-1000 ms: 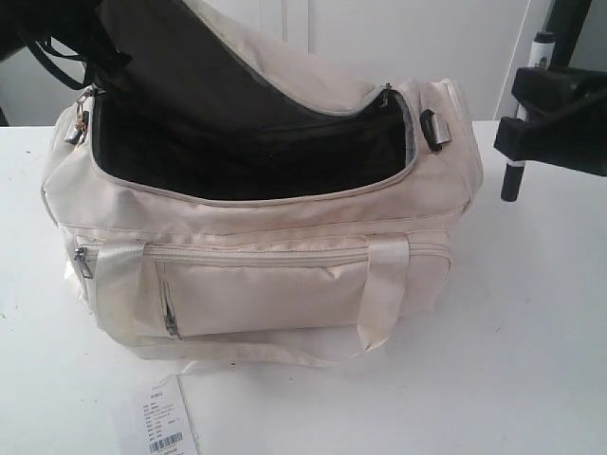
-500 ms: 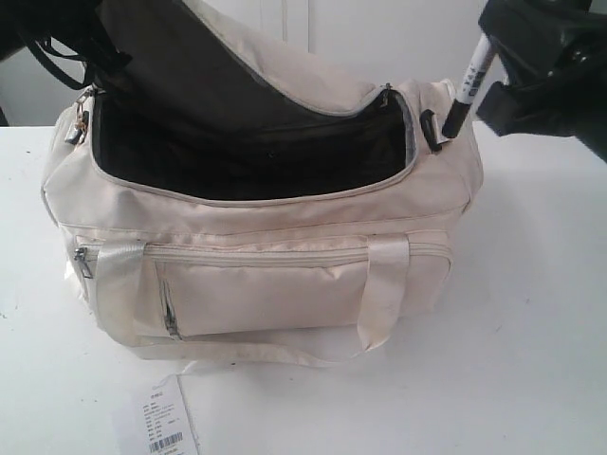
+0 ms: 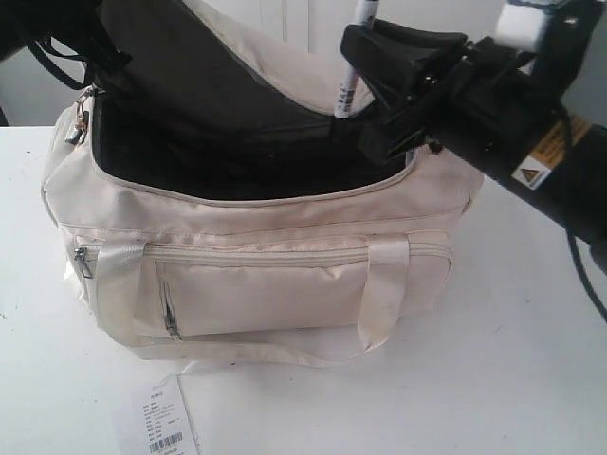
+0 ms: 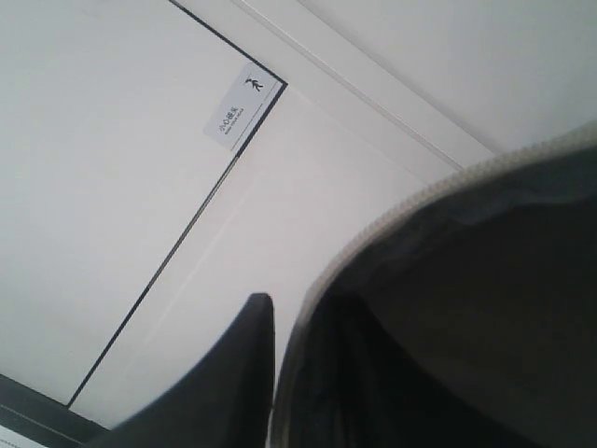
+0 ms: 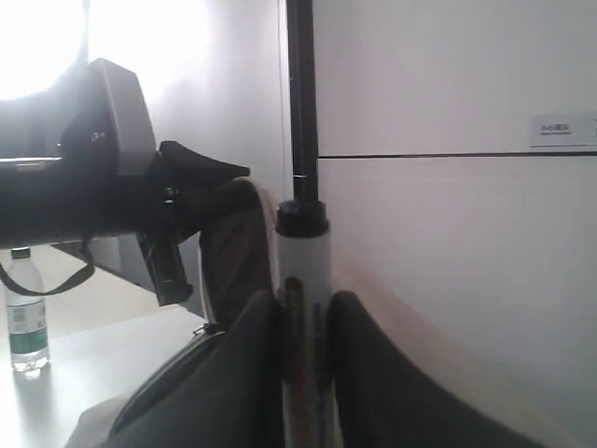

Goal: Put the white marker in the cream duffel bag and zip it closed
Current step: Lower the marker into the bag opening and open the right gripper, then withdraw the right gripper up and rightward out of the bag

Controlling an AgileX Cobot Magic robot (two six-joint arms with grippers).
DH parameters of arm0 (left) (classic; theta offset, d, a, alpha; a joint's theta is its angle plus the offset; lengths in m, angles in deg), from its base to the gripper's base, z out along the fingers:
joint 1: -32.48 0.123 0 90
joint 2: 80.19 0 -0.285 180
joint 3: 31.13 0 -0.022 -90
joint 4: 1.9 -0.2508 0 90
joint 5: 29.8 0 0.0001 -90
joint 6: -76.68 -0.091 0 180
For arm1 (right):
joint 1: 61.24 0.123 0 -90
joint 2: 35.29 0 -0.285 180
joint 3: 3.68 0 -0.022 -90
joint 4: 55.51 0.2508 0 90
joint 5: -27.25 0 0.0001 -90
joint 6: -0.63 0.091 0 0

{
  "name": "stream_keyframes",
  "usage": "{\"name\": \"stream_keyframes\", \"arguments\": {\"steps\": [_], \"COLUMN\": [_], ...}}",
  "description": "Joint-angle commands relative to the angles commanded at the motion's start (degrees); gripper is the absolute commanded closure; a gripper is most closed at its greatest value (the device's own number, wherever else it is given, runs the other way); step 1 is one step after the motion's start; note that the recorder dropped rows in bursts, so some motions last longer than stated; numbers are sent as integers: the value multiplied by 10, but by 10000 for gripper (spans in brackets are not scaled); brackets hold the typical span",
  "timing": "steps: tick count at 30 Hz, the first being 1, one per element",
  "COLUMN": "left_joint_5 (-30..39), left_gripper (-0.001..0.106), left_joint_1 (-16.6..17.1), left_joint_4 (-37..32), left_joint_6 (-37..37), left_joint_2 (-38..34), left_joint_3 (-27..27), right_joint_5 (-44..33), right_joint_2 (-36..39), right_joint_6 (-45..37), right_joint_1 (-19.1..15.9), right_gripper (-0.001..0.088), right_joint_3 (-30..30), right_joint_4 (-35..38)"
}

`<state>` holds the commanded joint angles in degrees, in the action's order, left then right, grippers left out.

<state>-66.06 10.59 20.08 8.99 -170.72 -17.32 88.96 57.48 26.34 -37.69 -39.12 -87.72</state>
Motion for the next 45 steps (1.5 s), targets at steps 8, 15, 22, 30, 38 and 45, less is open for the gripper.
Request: {"name": "stream_keyframes", "arguments": {"steps": [8, 15, 22, 30, 38, 45], "left_joint_5": [0, 0, 0, 0, 0, 0], "left_gripper": [759, 759, 759, 759, 759, 759], "left_joint_1": [0, 0, 0, 0, 0, 0], "left_joint_4": [0, 0, 0, 0, 0, 0], "left_joint_6": [0, 0, 0, 0, 0, 0], "left_joint_2": [0, 0, 0, 0, 0, 0], "left_joint_3": [0, 0, 0, 0, 0, 0], "right_joint_5": [-16, -26, -72, -81, -81, -69], "right_joint_2": [86, 137, 160, 162, 162, 152], "right_joint_6": [0, -24, -29, -29, -29, 66], "right_joint_1": [45, 67, 67, 67, 67, 67], "right_gripper": [868, 868, 799, 476, 367, 626], "right_joint_3": [84, 121, 144, 149, 149, 149], "right_joint_4": [3, 6, 8, 8, 16, -76]}}
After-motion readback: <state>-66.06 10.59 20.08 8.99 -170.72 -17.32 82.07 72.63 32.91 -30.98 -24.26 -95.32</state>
